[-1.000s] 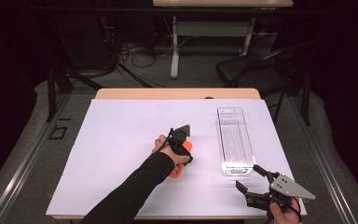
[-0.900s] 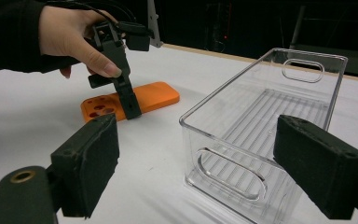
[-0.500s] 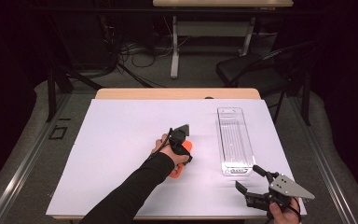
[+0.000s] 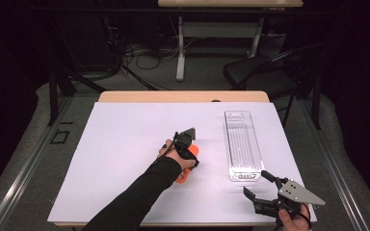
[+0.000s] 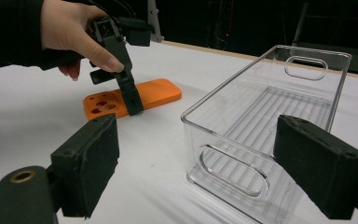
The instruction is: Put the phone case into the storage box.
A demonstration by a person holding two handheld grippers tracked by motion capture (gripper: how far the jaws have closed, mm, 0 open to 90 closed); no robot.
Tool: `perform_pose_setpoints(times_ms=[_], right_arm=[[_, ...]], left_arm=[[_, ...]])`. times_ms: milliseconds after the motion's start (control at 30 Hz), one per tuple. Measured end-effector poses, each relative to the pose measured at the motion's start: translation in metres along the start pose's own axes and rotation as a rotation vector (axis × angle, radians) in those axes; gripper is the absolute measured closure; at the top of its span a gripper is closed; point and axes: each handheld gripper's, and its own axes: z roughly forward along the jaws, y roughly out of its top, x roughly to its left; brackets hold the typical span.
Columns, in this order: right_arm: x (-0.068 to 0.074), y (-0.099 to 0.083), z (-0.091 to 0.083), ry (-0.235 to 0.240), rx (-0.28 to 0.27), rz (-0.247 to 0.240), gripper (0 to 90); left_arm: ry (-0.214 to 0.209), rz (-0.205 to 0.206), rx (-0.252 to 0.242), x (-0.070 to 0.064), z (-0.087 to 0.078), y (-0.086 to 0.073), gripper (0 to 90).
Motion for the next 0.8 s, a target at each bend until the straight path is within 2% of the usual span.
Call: perform_pose_setpoints(times_ms=[600,800], right_arm=[[-0.0002,-0.0009,0.0011,0.005,0.003,0.000,13.8],[-0.0001,-0.0010,0.0008,0.006,0.014,0.001,13.8]], left_arm=[[0.006,-0.009,0.017,-0.0006,-0.0005,0.0027,13.2],[-0.012,-0.012,0.027,0.0029,-0.0020,0.0034,13.7]])
